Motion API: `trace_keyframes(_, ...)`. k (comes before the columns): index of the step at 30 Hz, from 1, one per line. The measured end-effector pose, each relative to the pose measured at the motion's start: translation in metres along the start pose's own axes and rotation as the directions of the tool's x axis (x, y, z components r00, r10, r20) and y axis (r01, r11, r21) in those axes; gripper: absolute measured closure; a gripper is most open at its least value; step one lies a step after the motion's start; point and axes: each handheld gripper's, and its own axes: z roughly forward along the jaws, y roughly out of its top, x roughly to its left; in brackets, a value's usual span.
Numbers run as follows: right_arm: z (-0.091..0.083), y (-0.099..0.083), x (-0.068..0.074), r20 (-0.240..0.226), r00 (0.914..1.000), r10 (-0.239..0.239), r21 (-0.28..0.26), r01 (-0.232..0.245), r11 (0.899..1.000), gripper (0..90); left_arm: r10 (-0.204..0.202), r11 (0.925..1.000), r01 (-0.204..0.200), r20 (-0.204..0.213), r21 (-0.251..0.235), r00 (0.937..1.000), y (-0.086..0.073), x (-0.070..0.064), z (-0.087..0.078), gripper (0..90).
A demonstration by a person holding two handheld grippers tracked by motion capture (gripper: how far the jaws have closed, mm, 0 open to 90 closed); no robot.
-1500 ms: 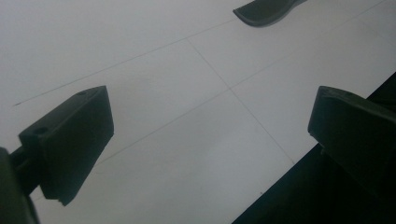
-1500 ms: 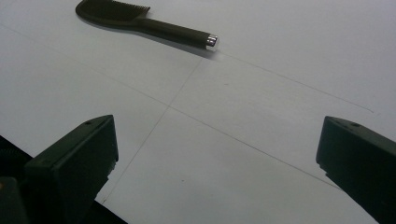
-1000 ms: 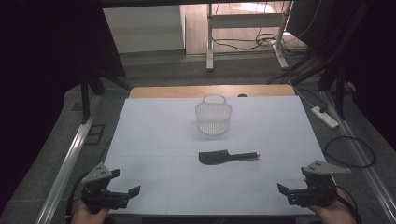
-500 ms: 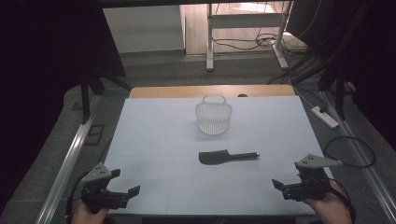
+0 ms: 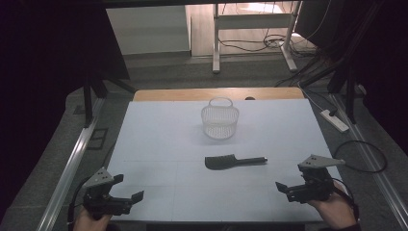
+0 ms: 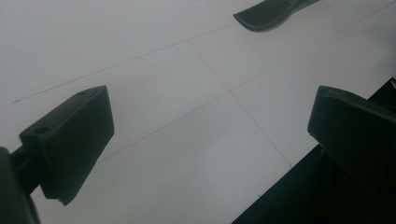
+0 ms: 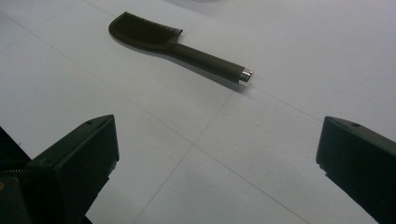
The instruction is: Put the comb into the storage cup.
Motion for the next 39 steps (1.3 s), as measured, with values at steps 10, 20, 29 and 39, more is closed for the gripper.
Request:
trace_keyframes(10, 0.011, 0.010, 0.000, -0.015, 0.9999, -0.005, 0.017, 0.006, 1.000, 0.0, -0.029, 0.9994, 0.029, 0.004, -0.016, 0.9996, -0.001, 0.003, -0.002, 0.0)
trace_keyframes(20, 0.021, 0.020, 0.001, -0.020, 0.9996, -0.021, 0.026, 0.021, 0.999, 0.0, -0.018, 0.9997, 0.018, 0.008, -0.014, 0.9998, -0.001, 0.002, -0.001, 0.3)
trace_keyframes(29, 0.031, 0.027, 0.002, -0.019, 0.9990, -0.041, 0.050, 0.042, 0.998, 0.0, -0.006, 1.0000, 0.006, 0.008, -0.007, 0.9999, 0.000, 0.001, -0.001, 0.5)
trace_keyframes(39, 0.040, 0.040, 0.003, -0.025, 0.9982, -0.055, 0.059, 0.057, 0.997, 0.0, -0.004, 1.0000, 0.004, 0.010, -0.006, 0.9999, 0.000, 0.001, 0.000, 0.6)
